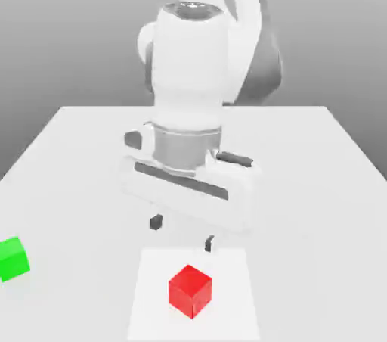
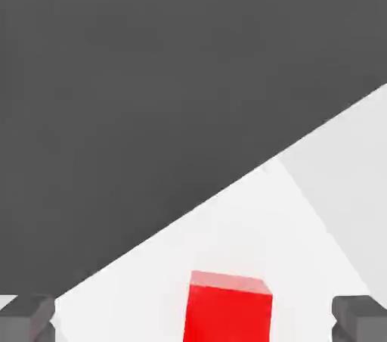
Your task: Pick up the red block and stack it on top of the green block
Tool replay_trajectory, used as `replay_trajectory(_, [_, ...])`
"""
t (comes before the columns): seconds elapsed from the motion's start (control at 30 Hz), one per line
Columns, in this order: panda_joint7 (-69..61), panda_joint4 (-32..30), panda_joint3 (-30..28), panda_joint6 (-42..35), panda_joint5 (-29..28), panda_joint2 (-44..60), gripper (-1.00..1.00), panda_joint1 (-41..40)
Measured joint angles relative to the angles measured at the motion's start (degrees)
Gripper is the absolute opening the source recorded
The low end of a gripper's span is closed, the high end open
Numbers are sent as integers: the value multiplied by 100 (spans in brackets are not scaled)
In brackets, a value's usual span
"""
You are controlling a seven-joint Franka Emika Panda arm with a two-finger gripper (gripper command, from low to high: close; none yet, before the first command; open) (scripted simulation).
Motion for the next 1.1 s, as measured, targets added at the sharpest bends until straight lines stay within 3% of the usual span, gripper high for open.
replay_trajectory(0.2, [456,37,-299,938,-313,1231,0,230])
replay_trajectory(0.23, [506,63,-371,1077,-381,1403,-100,287])
replay_trajectory(0.47, [521,66,-380,1110,-395,1428,-100,293])
replay_trajectory(0.67, [85,-61,-180,232,80,417,-100,48])
replay_trajectory(1.1, [-2586,828,-1818,-538,625,545,-100,-2376])
